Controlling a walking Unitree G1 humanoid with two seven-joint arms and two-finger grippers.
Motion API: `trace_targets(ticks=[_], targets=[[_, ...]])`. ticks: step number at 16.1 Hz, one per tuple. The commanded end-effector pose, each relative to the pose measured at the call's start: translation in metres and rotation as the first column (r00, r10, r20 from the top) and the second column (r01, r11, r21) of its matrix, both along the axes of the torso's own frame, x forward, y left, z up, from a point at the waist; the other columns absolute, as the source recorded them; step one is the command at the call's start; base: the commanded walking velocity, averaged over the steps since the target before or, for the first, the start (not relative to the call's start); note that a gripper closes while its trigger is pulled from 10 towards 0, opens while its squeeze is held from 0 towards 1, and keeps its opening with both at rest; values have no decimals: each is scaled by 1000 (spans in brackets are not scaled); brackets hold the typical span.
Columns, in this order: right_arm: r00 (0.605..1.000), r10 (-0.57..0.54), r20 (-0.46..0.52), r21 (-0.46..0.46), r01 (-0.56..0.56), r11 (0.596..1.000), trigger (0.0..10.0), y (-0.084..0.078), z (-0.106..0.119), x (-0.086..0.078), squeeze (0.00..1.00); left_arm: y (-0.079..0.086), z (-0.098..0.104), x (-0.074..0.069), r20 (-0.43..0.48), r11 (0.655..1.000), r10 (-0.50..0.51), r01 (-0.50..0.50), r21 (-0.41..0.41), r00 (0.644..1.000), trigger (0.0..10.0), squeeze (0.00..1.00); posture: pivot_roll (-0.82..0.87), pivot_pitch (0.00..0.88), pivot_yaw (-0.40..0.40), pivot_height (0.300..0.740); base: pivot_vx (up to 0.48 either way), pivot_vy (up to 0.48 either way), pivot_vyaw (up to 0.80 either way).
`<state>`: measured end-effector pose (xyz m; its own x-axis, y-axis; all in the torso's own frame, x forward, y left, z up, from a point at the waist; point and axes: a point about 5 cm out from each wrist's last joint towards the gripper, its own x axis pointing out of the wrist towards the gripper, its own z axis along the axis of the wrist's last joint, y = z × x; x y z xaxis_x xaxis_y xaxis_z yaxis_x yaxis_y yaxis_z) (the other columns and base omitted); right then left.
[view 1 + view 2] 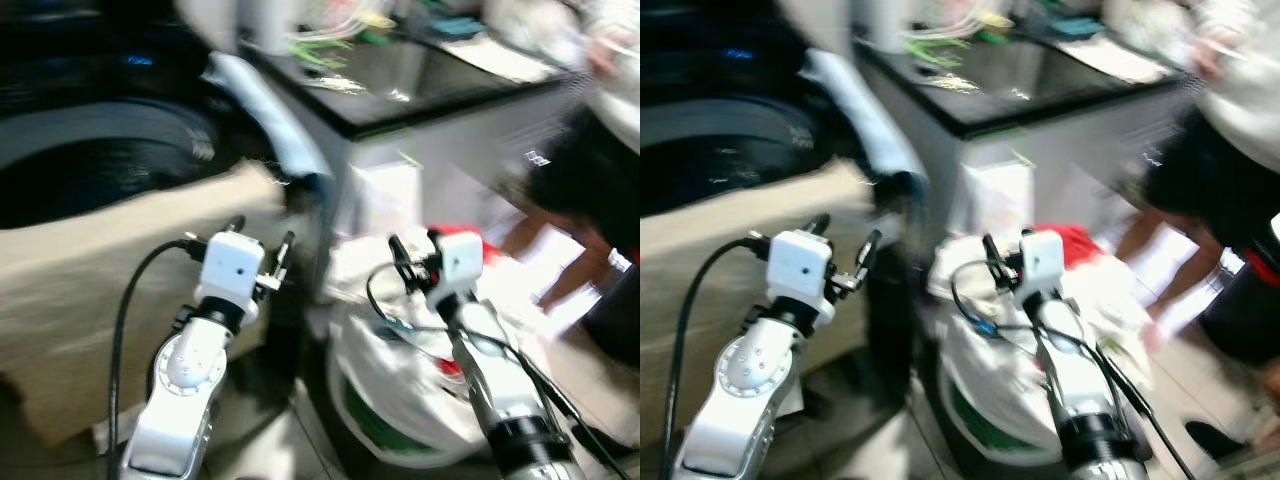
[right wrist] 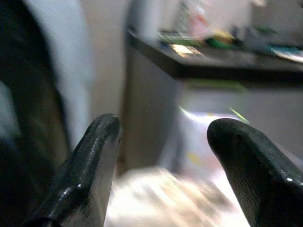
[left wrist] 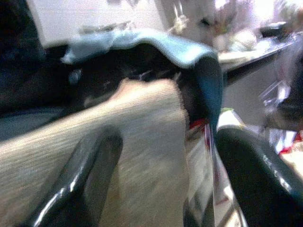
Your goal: Clothes washing
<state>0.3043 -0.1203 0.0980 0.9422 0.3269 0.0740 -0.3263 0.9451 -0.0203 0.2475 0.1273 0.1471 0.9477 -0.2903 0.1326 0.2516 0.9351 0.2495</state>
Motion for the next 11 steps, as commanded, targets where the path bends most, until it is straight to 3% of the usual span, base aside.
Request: trace_targets(ticks=[1,5,8,10,11], targets=[[1000,-12,-3,-14,12,1000,10000,-8,3,1,0,3,-2,5,-16,999,44,-44,-15,999,10000,0,144,0,-55,740,0,0,0],[995,2,-99,133,11,991,10000,9,8,24,0,6,-3,4,-17,999,53,-53,-13,998,10000,0,163,0,-50,740,0,0,0],[971,-112,-213,271,169,948,10000,7,6,42,0,11,-2,-2,-23,999,44,-44,8,999,10000,0,209,0,-48,740,0,0,0],[926,-204,-318,305,303,903,10000,-3,-11,39,0,19,-1,-14,-37,998,46,-44,36,998,10000,0,239,0,-51,740,0,0,0],[922,-208,-327,301,311,902,10000,-4,-14,37,0,20,-1,-16,-40,998,47,-45,41,998,10000,0,239,0,-51,740,0,0,0]])
